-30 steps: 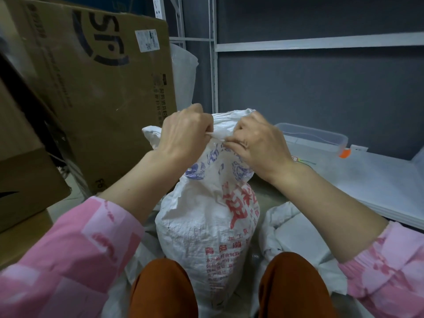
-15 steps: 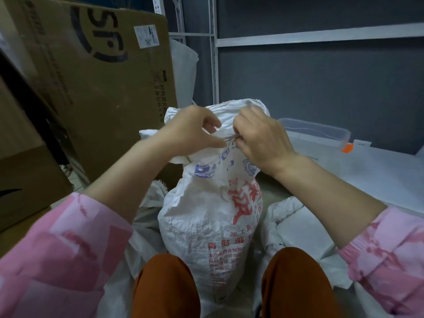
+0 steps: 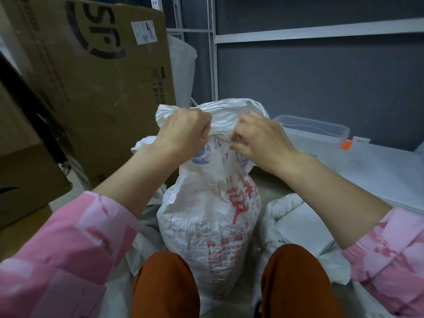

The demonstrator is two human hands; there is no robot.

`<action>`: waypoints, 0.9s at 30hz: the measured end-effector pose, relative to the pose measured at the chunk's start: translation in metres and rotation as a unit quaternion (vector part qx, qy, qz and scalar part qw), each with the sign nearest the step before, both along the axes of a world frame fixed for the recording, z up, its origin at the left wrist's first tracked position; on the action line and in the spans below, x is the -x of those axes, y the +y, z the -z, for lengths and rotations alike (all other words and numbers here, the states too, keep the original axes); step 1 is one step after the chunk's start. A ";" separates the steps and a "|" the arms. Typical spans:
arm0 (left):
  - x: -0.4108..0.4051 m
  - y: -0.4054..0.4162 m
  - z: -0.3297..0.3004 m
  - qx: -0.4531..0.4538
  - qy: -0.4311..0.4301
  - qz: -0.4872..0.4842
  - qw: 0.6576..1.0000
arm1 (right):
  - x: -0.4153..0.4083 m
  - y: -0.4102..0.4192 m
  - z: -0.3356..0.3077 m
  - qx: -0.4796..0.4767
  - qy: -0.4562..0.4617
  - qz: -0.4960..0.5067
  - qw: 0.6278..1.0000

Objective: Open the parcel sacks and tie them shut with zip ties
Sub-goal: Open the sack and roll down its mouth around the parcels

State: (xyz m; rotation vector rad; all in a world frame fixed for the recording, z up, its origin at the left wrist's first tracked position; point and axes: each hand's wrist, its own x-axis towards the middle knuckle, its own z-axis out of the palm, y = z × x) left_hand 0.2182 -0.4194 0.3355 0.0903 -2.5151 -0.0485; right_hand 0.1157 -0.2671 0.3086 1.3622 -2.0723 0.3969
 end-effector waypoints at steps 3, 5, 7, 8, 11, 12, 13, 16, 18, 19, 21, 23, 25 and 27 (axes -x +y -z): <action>0.002 0.002 0.009 0.054 0.043 0.054 0.996 | -0.006 -0.004 -0.009 0.041 -0.080 -0.021 0.996; 0.002 0.006 0.011 0.096 0.069 0.076 0.990 | -0.008 -0.009 -0.014 0.071 -0.089 -0.014 0.993; 0.002 0.008 0.013 0.114 0.100 0.097 0.984 | -0.010 -0.015 -0.016 0.074 -0.084 0.005 0.994; 0.001 0.009 0.013 0.117 0.111 0.103 0.981 | -0.011 -0.017 -0.017 0.076 -0.082 0.007 0.994; 0.001 0.005 0.018 0.117 0.138 0.106 0.978 | -0.012 -0.017 -0.016 0.056 -0.061 0.012 0.997; 0.000 0.005 0.018 0.083 0.119 0.088 0.985 | -0.012 -0.017 -0.015 0.038 -0.041 0.019 0.998; -0.001 0.006 0.016 0.017 0.087 0.064 0.994 | -0.012 -0.017 -0.014 0.030 -0.021 0.021 0.999; -0.005 0.007 0.001 -0.208 -0.033 0.012 0.978 | -0.012 -0.013 -0.010 0.050 0.035 0.001 0.998; -0.008 0.006 -0.014 -0.280 -0.099 0.024 0.955 | -0.015 -0.011 -0.006 0.064 0.082 -0.012 0.994; -0.010 0.006 -0.020 -0.297 -0.119 0.028 0.947 | -0.017 -0.010 -0.005 0.065 0.108 -0.015 0.992; -0.012 0.006 -0.027 -0.292 -0.138 0.027 0.946 | -0.019 -0.010 -0.001 0.074 0.158 -0.018 0.985; -0.012 0.010 -0.027 -0.272 -0.157 0.024 0.949 | -0.018 -0.009 0.006 0.080 0.175 -0.017 0.981; -0.010 0.015 -0.022 -0.249 -0.170 0.020 0.953 | -0.017 -0.008 0.010 0.075 0.142 -0.023 0.987; -0.006 0.016 -0.014 -0.156 -0.144 -0.015 0.977 | -0.017 -0.008 0.010 0.038 0.026 -0.022 0.999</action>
